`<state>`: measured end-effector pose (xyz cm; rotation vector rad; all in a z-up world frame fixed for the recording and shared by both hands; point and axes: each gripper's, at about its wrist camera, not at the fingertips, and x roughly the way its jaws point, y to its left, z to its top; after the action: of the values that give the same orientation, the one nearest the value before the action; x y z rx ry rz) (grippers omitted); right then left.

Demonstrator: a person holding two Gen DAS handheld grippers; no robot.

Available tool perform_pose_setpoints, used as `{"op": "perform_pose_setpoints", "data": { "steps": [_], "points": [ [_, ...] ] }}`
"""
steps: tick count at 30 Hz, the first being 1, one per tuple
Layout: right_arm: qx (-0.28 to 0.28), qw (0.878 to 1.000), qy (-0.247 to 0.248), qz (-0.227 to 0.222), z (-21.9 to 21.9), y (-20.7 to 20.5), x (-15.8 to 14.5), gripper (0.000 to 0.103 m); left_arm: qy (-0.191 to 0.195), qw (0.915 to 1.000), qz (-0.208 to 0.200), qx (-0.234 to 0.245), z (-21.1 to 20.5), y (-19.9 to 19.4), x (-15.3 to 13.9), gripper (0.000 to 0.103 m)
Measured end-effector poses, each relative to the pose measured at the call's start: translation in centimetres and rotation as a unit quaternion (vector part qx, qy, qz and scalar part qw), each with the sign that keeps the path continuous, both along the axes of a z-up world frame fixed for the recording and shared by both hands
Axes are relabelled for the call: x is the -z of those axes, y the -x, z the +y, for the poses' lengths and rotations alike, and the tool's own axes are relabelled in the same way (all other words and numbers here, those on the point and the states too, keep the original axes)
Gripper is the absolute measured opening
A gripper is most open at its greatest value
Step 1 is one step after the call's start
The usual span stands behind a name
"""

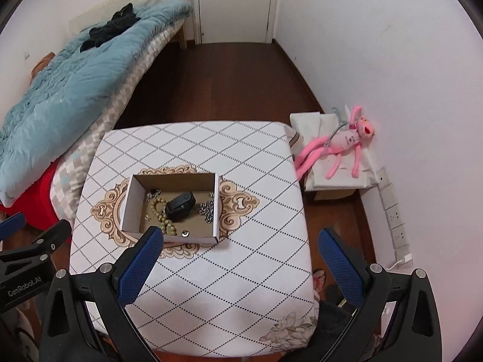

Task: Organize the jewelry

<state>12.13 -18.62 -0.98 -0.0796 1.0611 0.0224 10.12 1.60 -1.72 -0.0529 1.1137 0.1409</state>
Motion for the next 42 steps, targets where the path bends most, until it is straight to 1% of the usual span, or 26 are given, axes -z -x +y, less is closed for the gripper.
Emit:
{"op": "perform_pose_setpoints", "data": {
  "steps": [11,23,42],
  "points": [
    [-0.003,1.0,0.0,0.011,0.02,-0.27,0.39,0.103,0.01,1.0,0.002,0.0,0.05,-0.25,0.23,0.103],
    [-0.008,1.0,0.004,0.015,0.19,-0.17,0.48,0.103,0.007,0.9999,0.007,-0.004,0.16,-0.02,0.7,0.103],
    [-0.018,1.0,0.004,0.02,0.79,-0.08,0.7,0.103,0.001,1.0,0.003,-0.006,0.59,0.58,0.49,0.103]
  ]
}}
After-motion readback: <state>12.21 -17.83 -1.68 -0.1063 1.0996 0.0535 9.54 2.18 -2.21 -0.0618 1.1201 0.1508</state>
